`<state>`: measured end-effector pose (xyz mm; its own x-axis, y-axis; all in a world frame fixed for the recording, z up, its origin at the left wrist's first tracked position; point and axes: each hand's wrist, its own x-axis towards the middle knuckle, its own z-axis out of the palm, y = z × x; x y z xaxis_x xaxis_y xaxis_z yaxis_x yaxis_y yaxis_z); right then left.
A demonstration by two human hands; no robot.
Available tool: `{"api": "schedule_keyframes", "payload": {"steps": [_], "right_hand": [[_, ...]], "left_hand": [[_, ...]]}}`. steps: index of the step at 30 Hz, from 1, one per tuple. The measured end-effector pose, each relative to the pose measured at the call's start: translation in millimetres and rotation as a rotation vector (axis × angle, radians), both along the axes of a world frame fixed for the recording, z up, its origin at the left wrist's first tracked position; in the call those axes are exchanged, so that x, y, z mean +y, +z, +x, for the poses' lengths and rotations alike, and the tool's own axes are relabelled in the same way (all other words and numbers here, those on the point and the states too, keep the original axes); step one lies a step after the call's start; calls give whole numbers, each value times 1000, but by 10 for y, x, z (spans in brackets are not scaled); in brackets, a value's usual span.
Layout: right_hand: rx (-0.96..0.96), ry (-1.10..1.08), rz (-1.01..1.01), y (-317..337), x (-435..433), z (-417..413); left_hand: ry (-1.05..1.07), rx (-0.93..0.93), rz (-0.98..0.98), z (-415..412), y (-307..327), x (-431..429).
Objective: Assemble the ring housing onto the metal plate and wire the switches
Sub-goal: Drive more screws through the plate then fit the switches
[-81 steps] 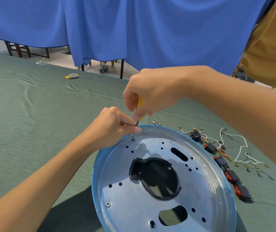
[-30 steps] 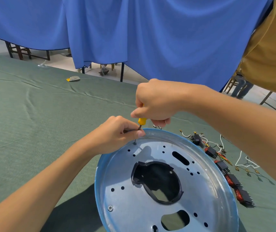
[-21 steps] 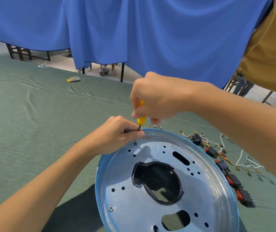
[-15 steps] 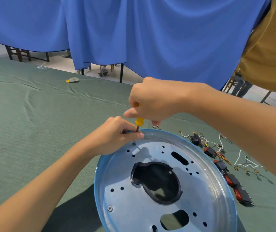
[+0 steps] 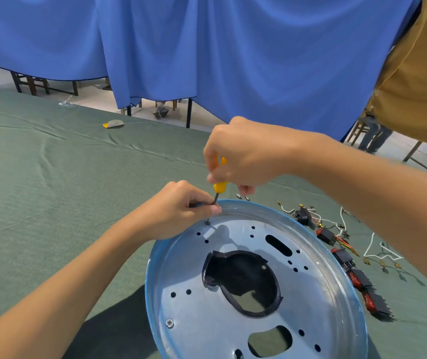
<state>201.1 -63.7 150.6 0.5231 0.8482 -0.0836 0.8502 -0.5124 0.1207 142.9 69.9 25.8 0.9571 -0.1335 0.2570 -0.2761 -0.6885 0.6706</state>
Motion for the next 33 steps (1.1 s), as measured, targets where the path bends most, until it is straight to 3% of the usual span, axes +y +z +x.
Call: {"api": "schedule_keyframes", "payload": {"steps": [12, 20, 27, 33], "right_hand": [[-52, -19, -20, -14, 61, 32], [60, 45, 19, 4, 9, 23], [2, 34, -22, -23, 74, 20], [23, 6, 110, -26, 77, 62]], "left_hand": [[20, -11, -30, 6, -7, 7], [3, 10, -6, 33, -31, 36], [183, -119, -224, 66, -61, 19], [50, -9, -166, 80, -59, 49]]}}
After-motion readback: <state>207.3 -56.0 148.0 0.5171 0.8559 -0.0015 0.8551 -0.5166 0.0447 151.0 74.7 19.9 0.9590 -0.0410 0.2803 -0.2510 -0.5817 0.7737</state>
